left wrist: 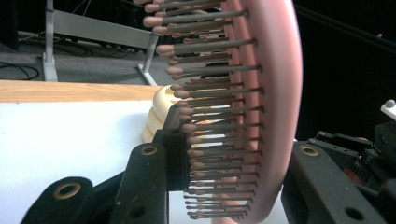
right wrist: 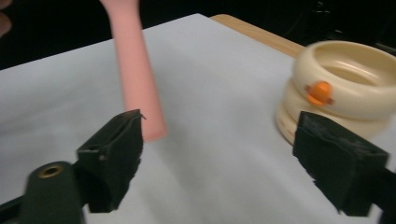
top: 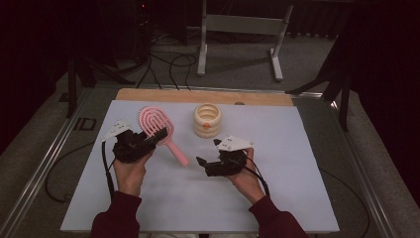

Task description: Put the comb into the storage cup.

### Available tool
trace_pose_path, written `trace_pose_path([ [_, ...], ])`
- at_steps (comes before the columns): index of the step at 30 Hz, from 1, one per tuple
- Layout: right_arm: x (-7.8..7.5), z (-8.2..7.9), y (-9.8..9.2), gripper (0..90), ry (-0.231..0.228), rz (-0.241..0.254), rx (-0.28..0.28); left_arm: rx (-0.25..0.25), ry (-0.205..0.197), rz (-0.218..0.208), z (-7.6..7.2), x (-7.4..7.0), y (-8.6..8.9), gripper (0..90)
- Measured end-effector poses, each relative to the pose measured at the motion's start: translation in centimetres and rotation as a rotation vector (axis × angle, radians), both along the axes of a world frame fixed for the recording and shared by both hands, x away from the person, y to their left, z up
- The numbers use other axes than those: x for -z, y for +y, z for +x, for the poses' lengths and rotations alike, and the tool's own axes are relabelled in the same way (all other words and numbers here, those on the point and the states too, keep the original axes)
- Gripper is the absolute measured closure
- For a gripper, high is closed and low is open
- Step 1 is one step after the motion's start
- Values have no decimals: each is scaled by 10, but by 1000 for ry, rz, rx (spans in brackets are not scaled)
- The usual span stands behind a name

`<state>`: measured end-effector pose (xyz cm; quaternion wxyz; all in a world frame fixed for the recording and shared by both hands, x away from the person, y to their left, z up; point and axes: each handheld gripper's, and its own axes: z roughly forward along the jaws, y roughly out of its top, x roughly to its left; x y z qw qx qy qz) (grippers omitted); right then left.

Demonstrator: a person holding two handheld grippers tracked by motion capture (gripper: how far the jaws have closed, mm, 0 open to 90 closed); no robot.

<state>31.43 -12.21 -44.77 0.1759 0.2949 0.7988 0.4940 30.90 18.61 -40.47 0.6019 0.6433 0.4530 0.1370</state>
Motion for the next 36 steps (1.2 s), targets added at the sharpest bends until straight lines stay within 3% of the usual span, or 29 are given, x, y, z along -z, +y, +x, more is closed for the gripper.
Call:
trace_pose_path([
  [6, 4, 0, -22, 117, -15, 22, 43, -5, -5, 8, 1, -4, 2, 641],
  [8, 8, -2, -37, 106, -14, 33, 64, -8, -7, 13, 3, -8, 2, 641],
  [12, 9, -2, -40, 98, -8, 37, 64, -9, -8, 19, 4, -9, 1, 641],
  [13, 10, -5, -54, 97, -14, 65, 85, -8, -8, 34, 5, -10, 1, 641],
  [22, 19, -15, -82, 96, -48, 95, 146, -16, -21, 61, 8, -17, 3, 641],
  [24, 21, -18, -90, 97, -59, 135, 147, -15, -25, 63, 9, -18, 3, 641],
  [36, 28, -30, -105, 99, -109, 109, 185, -6, -38, 99, 16, -27, 2, 640],
])
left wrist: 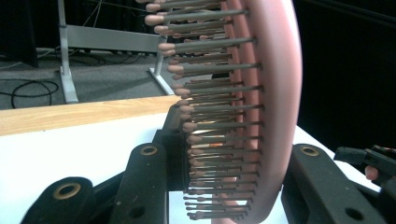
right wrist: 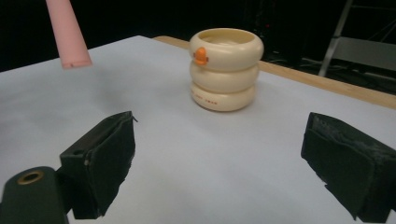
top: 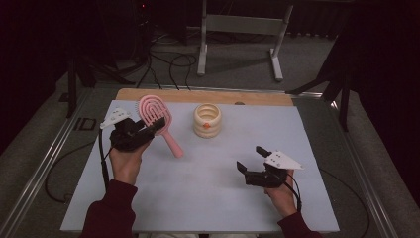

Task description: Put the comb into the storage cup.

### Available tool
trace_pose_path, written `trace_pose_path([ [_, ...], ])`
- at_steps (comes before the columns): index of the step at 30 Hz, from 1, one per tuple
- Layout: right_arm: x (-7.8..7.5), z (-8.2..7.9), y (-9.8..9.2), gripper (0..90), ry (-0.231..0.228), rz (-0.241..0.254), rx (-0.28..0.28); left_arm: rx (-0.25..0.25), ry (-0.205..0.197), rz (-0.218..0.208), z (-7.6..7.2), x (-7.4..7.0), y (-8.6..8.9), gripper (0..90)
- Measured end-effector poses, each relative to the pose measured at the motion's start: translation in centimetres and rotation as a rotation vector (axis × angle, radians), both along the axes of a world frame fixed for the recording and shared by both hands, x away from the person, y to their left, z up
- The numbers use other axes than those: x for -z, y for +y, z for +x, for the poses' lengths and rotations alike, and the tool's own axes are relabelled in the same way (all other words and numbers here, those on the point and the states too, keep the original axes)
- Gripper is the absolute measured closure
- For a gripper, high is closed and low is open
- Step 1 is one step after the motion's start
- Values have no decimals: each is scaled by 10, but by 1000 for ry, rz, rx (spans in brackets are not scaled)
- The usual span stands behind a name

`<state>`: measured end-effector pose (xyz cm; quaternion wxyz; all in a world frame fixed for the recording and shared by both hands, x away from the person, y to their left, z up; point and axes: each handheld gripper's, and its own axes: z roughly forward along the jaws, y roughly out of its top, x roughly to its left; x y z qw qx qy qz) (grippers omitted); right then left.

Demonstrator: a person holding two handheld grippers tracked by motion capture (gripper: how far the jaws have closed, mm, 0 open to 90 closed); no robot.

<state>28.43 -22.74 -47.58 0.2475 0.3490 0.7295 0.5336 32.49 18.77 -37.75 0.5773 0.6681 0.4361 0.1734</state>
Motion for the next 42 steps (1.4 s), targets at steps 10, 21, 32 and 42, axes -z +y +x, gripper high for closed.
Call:
trace_pose_path([
  [10, 3, -10, -15, 99, -22, 11, 29, 5, -21, 35, 7, -13, -5, 640],
  [21, 10, -13, -29, 100, -27, 17, 85, 10, -51, 83, 18, -20, -6, 640],
  [32, 9, -13, -31, 101, -36, 35, 92, 16, -67, 103, 28, -28, -14, 640],
  [42, 9, -13, -35, 101, -36, 39, 93, 24, -81, 131, 39, -38, -21, 640],
])
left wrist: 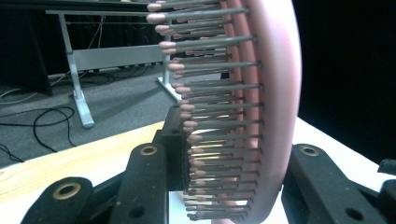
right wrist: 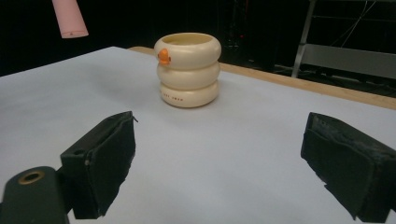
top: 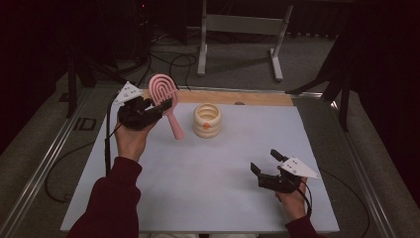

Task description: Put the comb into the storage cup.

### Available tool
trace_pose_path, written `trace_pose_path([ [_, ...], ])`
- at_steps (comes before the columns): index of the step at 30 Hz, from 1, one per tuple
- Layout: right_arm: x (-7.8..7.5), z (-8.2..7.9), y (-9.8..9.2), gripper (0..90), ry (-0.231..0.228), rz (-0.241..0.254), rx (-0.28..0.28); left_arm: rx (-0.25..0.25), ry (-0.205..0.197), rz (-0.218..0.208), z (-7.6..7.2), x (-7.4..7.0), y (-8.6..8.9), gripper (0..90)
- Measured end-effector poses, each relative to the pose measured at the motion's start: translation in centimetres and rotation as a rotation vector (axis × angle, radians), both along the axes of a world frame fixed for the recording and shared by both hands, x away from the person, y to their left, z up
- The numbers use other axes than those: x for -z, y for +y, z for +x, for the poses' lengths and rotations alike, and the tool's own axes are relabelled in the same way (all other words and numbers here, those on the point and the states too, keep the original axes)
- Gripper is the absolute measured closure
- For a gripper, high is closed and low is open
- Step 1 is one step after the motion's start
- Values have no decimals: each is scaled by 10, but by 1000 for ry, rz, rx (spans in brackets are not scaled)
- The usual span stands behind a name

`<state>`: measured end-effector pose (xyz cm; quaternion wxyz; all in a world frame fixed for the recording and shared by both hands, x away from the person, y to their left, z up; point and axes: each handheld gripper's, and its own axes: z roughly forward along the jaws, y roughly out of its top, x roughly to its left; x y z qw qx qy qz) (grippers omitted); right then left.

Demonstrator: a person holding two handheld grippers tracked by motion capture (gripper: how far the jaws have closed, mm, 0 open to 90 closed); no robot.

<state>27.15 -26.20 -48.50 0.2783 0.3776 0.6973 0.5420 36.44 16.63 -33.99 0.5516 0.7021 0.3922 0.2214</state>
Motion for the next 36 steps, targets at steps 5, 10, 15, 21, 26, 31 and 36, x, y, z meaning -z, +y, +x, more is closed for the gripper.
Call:
trace_pose_path([
  [5, 0, 0, -1, 101, -1, 7, 0, -6, 0, 11, 5, -3, -4, 639],
  [10, 1, 0, -2, 101, 1, 9, 1, -8, -7, 22, 10, -9, -7, 640],
  [15, 0, 0, -2, 101, -4, 12, 0, -14, -18, 29, 14, -17, -10, 640],
  [21, 0, 0, -3, 101, -7, 16, 1, -26, -28, 41, 19, -25, -12, 640],
  [26, -1, 0, -3, 101, -11, 19, 2, -45, -40, 55, 24, -33, -14, 639],
  [31, -1, 0, -3, 101, -12, 20, 2, -60, -45, 57, 28, -37, -15, 640],
  [36, -1, 0, -4, 101, -10, 17, 5, -80, -40, 70, 34, -39, -17, 639],
])
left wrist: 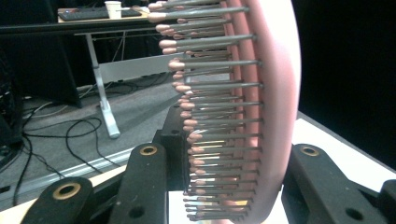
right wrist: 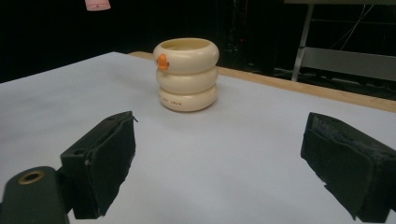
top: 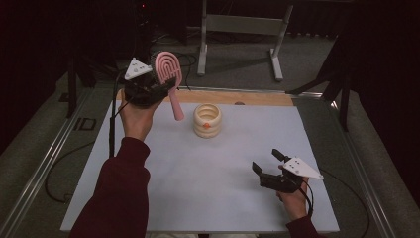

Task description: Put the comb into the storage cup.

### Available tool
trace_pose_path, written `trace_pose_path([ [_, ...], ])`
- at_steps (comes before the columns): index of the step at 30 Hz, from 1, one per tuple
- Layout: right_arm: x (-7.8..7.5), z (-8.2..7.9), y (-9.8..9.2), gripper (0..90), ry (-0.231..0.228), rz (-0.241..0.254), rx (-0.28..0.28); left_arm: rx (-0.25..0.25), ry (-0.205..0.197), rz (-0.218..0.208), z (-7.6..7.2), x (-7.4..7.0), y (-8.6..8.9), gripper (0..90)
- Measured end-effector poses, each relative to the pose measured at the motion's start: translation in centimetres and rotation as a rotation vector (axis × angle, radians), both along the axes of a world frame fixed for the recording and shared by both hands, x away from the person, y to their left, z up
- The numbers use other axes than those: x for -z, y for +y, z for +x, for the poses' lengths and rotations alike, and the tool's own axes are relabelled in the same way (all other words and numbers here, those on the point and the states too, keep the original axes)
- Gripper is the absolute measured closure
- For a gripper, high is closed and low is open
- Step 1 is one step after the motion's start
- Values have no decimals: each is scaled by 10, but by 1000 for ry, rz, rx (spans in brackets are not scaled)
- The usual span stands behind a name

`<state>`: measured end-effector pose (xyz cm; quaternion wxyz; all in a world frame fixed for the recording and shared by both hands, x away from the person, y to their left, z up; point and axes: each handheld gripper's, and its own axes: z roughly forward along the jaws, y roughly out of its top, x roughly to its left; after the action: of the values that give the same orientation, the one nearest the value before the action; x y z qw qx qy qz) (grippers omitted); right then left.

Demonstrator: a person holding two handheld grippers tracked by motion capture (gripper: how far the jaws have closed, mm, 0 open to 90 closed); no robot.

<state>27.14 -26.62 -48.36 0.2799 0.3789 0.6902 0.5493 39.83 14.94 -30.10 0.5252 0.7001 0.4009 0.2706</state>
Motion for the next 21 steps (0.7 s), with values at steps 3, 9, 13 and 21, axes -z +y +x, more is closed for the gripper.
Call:
trace_pose_path([
  [3, 0, 0, 0, 102, -4, 0, 1, -12, 2, 3, 4, -1, 0, 640],
  [9, -1, 0, -1, 102, -3, 8, 2, -23, -2, -10, 9, -3, -2, 640],
  [13, -1, -1, -1, 103, -5, 10, -3, -18, -10, 0, 13, -3, -6, 640],
  [21, -1, -1, -3, 103, -5, 17, 1, -8, -18, 5, 20, -1, -18, 639],
])
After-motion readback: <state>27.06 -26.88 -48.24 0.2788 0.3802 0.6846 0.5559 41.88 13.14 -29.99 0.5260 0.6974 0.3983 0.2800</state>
